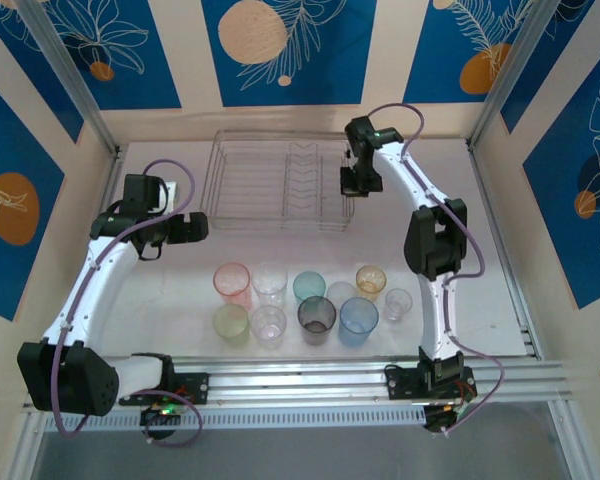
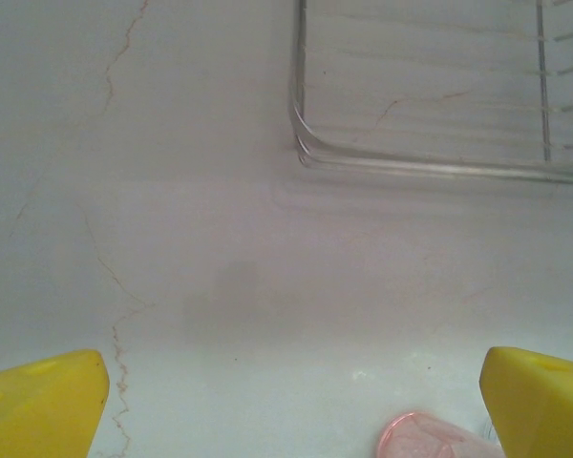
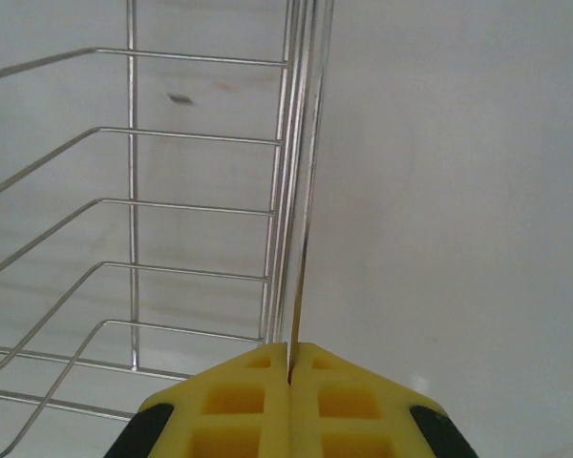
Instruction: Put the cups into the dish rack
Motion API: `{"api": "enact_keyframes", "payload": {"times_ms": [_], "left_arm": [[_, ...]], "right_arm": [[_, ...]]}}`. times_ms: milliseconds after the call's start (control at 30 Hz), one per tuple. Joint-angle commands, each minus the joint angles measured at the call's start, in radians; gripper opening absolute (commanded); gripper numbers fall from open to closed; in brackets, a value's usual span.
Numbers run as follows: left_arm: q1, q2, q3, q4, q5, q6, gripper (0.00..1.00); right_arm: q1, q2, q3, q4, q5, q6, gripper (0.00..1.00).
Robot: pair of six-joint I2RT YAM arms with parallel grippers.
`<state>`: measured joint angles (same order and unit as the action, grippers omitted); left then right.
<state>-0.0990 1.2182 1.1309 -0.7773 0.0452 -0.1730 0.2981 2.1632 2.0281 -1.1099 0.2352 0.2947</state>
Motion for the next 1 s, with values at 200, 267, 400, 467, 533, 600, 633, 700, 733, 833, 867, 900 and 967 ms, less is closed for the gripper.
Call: {"api": "enact_keyframes", "payload": {"times_ms": [200,267,400,467,533,600,633,700,733,833,867,900,967], "left_arm": [[-0.017,-0.018,-0.010,0.034,0.038,-0.006,1.00],[-0.020,-0.015,-0.004,0.043,0.048,-0.010,1.00],[-0.027,-0.008,0.015,0.035,0.062,-0.005,1.00],[-0.030,-0.003,0.030,0.016,0.070,0.004,1.00],[-0.040,0.002,0.048,-0.015,0.068,0.011,1.00],[-0.052,0.003,0.059,-0.047,0.068,0.020,1.00],[-0.060,0.003,0.062,-0.065,0.063,0.023,1.00],[-0.078,0.001,0.069,-0.105,0.051,0.026,1.00],[-0.087,-0.001,0.072,-0.127,0.044,0.026,1.00],[-0.113,-0.009,0.079,-0.195,0.050,0.023,0.93],[-0.119,-0.012,0.079,-0.215,0.058,0.018,0.89],[-0.124,-0.014,0.077,-0.240,0.075,0.014,0.85],[-0.132,-0.017,0.076,-0.292,0.084,-0.003,0.79]], "right_arm": [[-0.052,-0.269,-0.353,0.029,0.060,-0.136,0.00],[-0.068,-0.302,-0.415,0.044,0.076,-0.142,0.00],[-0.107,-0.356,-0.504,0.059,0.076,-0.129,0.00],[-0.118,-0.379,-0.529,0.063,0.079,-0.123,0.00],[-0.126,-0.398,-0.539,0.058,0.076,-0.111,0.02],[-0.128,-0.411,-0.541,0.053,0.069,-0.097,0.12],[-0.128,-0.419,-0.540,0.049,0.060,-0.087,0.20],[-0.129,-0.436,-0.538,0.040,0.043,-0.067,0.37],[-0.128,-0.446,-0.536,0.035,0.031,-0.057,0.44],[-0.129,-0.496,-0.536,0.034,0.020,-0.027,0.53],[-0.128,-0.514,-0.534,0.033,0.024,-0.018,0.54],[-0.127,-0.539,-0.530,0.027,0.033,-0.008,0.55],[-0.126,-0.578,-0.525,0.019,0.047,0.005,0.56]]}}
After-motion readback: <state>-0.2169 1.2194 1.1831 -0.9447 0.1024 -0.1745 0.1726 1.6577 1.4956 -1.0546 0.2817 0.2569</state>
